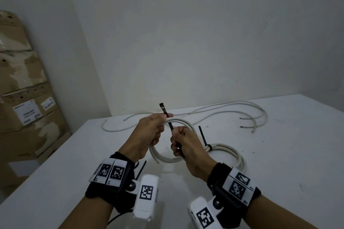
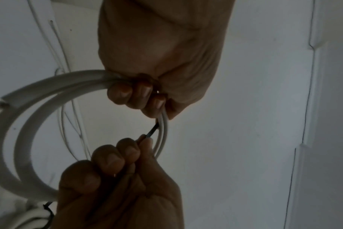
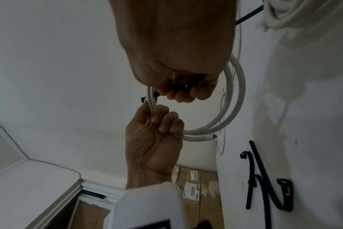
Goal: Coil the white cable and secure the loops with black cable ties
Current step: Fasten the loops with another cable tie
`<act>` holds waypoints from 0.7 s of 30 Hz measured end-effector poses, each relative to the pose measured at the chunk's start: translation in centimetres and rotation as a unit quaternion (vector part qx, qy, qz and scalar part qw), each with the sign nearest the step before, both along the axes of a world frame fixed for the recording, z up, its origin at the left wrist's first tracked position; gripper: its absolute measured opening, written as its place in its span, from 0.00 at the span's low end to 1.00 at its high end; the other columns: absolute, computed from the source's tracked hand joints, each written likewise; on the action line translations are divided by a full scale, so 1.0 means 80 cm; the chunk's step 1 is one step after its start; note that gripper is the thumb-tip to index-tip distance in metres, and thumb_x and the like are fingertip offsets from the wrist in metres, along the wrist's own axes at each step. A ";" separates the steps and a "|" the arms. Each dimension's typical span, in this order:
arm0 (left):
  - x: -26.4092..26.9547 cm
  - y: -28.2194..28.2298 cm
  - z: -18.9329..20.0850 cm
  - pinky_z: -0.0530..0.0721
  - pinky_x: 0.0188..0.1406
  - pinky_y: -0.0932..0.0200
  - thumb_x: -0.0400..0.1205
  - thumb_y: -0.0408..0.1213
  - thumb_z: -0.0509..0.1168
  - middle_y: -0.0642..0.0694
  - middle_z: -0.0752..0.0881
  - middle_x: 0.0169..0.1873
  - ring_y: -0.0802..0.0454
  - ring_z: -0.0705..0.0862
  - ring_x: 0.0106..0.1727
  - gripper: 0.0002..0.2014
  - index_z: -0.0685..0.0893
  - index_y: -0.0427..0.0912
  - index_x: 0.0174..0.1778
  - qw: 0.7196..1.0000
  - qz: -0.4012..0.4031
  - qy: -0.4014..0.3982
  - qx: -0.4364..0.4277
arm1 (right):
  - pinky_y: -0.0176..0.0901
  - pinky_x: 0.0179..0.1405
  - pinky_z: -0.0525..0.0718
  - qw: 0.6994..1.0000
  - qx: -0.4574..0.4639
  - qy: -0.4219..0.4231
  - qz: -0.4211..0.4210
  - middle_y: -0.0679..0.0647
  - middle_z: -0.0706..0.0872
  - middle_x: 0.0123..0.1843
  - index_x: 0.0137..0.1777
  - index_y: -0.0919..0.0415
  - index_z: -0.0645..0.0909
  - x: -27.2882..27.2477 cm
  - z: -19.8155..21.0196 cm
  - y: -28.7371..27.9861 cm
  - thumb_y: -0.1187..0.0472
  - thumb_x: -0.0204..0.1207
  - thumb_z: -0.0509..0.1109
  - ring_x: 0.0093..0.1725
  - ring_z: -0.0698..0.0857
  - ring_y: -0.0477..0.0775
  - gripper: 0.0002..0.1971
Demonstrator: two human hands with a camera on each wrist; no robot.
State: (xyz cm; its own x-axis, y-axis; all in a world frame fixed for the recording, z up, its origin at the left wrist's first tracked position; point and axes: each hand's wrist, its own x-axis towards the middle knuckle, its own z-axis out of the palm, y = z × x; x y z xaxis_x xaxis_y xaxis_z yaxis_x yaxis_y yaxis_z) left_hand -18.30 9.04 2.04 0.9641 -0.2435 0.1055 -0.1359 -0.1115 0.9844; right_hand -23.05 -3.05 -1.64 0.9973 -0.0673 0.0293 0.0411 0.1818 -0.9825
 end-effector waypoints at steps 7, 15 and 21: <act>0.004 -0.006 -0.011 0.58 0.19 0.65 0.86 0.37 0.60 0.54 0.66 0.20 0.58 0.61 0.22 0.10 0.87 0.45 0.53 0.999 0.016 0.013 -0.027 | 0.39 0.24 0.80 0.998 0.055 -0.013 -0.026 0.58 0.85 0.31 0.52 0.64 0.72 -0.019 -0.006 0.004 0.67 0.80 0.67 0.27 0.83 0.53 0.06; 0.004 -0.007 -0.020 0.59 0.19 0.64 0.84 0.38 0.62 0.54 0.68 0.20 0.57 0.61 0.23 0.08 0.86 0.45 0.54 0.999 0.031 0.028 -0.032 | 0.42 0.30 0.84 0.996 0.045 -0.080 0.002 0.60 0.88 0.31 0.52 0.66 0.78 -0.035 -0.006 -0.007 0.70 0.79 0.65 0.32 0.87 0.58 0.04; -0.003 -0.009 -0.020 0.58 0.24 0.60 0.84 0.36 0.61 0.52 0.66 0.22 0.56 0.61 0.24 0.08 0.85 0.42 0.54 0.999 0.015 0.011 -0.045 | 0.52 0.45 0.85 0.991 0.020 -0.126 0.047 0.62 0.91 0.39 0.51 0.67 0.81 -0.040 -0.002 -0.022 0.67 0.81 0.65 0.42 0.90 0.61 0.05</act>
State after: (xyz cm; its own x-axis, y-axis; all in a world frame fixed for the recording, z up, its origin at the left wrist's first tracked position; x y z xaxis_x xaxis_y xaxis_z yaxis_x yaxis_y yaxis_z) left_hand -18.50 8.30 0.48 0.9732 -0.2046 0.1051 -0.1128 -0.0264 0.9933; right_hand -26.24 -4.83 -1.84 0.9604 0.0190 0.2780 0.2659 0.2354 -0.9348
